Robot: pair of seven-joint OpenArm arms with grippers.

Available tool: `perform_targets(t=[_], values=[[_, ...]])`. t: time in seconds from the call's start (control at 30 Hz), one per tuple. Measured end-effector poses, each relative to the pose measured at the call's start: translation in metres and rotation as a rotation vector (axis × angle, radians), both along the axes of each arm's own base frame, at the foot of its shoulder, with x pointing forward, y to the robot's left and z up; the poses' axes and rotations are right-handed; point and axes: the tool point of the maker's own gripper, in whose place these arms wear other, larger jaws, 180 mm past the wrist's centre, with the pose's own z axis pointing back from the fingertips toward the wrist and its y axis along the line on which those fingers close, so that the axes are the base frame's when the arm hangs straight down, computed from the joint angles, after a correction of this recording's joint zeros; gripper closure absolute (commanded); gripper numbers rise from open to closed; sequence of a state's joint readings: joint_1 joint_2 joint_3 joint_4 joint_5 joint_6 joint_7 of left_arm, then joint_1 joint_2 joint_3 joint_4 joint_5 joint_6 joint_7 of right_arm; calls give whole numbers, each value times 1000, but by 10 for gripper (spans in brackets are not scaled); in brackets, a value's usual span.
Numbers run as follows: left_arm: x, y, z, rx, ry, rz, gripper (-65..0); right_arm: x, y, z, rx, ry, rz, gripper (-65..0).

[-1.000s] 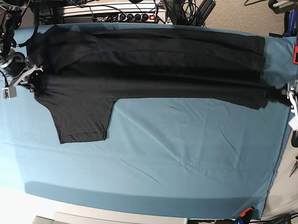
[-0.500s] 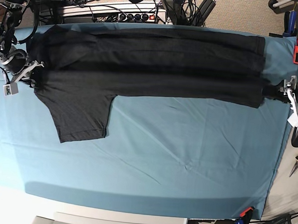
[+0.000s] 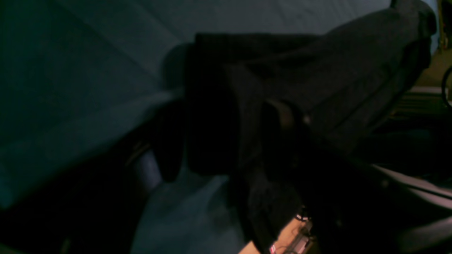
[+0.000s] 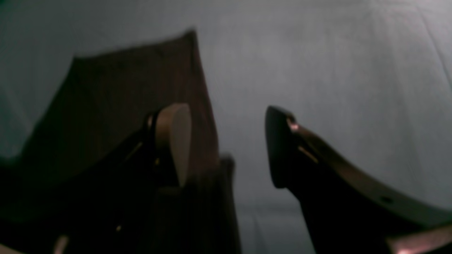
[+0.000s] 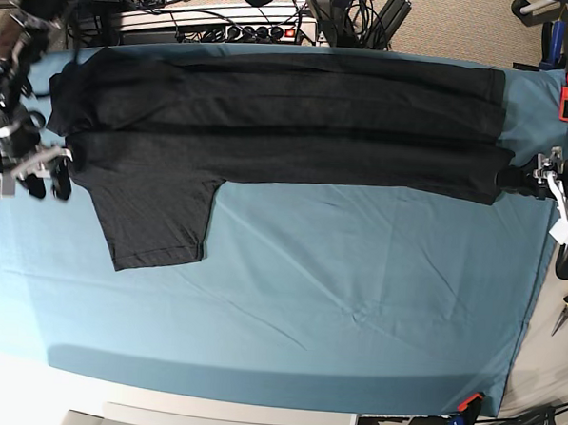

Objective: Fold the T-shirt properly
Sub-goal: 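Release the hem and move the right gripper to the sleeve end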

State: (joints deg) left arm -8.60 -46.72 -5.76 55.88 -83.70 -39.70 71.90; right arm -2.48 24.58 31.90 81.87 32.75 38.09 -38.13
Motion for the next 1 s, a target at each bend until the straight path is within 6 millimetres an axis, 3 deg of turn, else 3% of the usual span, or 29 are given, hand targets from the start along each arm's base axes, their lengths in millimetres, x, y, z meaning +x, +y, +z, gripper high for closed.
perform_targets(t=[0.2, 0.4, 0.6, 1.0], values=[[0, 0, 0, 1, 0, 0, -352, 43, 18, -10, 75, -51, -104, -337], [0, 0, 0, 1, 0, 0, -352, 85, 18, -48, 273, -11, -182, -337], [0, 0, 0, 1, 0, 0, -352, 116, 39, -67, 425, 19, -193, -337], [0, 0, 0, 1, 0, 0, -352, 128, 73, -75, 389, 84, -86, -334]])
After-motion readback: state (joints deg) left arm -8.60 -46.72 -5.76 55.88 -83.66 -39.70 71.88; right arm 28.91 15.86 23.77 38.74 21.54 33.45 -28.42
